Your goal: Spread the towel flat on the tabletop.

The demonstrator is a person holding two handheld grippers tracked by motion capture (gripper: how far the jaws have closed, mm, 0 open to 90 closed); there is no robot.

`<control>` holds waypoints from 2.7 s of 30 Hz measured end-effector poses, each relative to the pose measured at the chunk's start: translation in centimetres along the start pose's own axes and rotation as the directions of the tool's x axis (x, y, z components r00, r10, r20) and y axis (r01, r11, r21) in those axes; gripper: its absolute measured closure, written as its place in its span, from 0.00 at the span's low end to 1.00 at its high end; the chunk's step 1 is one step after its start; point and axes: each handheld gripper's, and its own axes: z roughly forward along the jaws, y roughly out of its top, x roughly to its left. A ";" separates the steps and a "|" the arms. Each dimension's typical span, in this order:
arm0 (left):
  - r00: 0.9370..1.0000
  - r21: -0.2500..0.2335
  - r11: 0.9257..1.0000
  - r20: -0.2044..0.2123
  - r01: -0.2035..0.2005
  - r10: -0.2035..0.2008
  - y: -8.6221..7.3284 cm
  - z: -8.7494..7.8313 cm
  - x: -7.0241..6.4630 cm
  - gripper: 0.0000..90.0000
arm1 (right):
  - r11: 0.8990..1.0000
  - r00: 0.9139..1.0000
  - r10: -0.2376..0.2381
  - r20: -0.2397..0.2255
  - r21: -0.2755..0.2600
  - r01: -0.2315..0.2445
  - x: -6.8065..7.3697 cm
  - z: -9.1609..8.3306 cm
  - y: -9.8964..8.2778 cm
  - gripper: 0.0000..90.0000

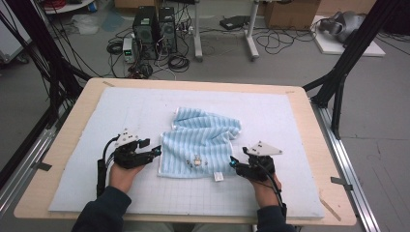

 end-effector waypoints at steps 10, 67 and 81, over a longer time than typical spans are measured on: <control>0.996 0.053 0.999 0.086 0.002 -0.006 -1.7 -0.9 -1.5 0.42 | 0.998 1.000 -0.007 -0.011 0.070 0.008 1.3 -0.9 -2.5 0.48; 0.952 0.116 0.989 0.301 -0.093 0.054 -5.8 -6.5 -5.7 0.96 | 0.997 0.990 -0.050 -0.135 0.049 0.058 6.6 -7.9 -5.0 0.92; 0.976 0.070 0.997 0.216 -0.010 -0.005 -4.6 -6.8 -4.4 0.50 | 1.000 0.997 0.026 -0.073 -0.015 -0.027 6.3 -8.9 -4.7 0.61</control>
